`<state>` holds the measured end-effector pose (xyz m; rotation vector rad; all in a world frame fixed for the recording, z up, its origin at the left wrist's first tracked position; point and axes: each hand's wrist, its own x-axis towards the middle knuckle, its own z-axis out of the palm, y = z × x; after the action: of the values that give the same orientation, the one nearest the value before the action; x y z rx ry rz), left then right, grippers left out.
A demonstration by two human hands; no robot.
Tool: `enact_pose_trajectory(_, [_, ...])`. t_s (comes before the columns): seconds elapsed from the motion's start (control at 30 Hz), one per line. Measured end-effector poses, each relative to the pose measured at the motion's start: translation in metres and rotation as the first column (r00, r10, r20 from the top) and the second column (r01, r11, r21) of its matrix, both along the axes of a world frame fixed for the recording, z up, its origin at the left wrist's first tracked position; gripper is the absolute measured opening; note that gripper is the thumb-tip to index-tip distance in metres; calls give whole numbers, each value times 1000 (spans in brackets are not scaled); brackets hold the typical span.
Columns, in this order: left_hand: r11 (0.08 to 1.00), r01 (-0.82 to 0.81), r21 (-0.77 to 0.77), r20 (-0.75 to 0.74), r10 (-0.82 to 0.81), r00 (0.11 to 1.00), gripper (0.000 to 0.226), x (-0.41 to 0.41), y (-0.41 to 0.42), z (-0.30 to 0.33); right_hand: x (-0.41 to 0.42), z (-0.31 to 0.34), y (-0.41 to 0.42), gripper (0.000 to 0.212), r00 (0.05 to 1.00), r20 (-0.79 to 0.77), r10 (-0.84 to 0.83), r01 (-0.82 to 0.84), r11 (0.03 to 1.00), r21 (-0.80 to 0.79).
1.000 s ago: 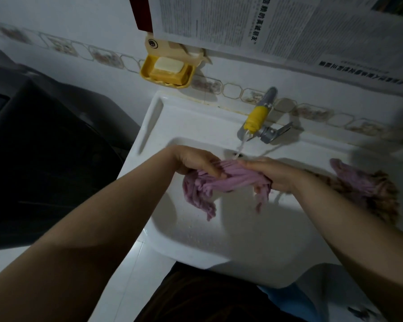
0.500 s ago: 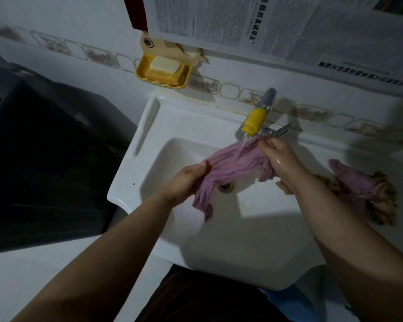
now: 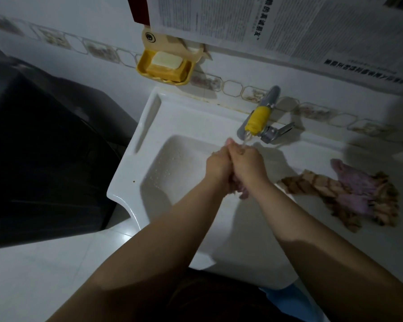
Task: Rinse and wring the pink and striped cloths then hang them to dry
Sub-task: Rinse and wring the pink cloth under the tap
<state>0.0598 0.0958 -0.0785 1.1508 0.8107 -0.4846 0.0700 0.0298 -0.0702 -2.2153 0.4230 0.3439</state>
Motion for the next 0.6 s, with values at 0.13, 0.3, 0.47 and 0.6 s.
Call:
enact_pose_trajectory(0.13, [988,5,152,19,-8,1000,41,15,4,-1,3,0,8,49,996,87,-29,29,1000,6])
enact_pose_trajectory(0.3, [991,112,78,-56,-108,993,64,9,1,2,11,0,3,52,992,122,37,-24,994,-107])
enact_pose_trajectory(0.47, [964,189,185,-28,-188,982,50,13,18,5,-8,1,20,52,982,153,115,-94,986,-137])
enact_pose_trajectory(0.6, [967,233,-100,-40,-238,970,63,-2,18,6,8,1,-1,53,980,137,143,-113,972,-206])
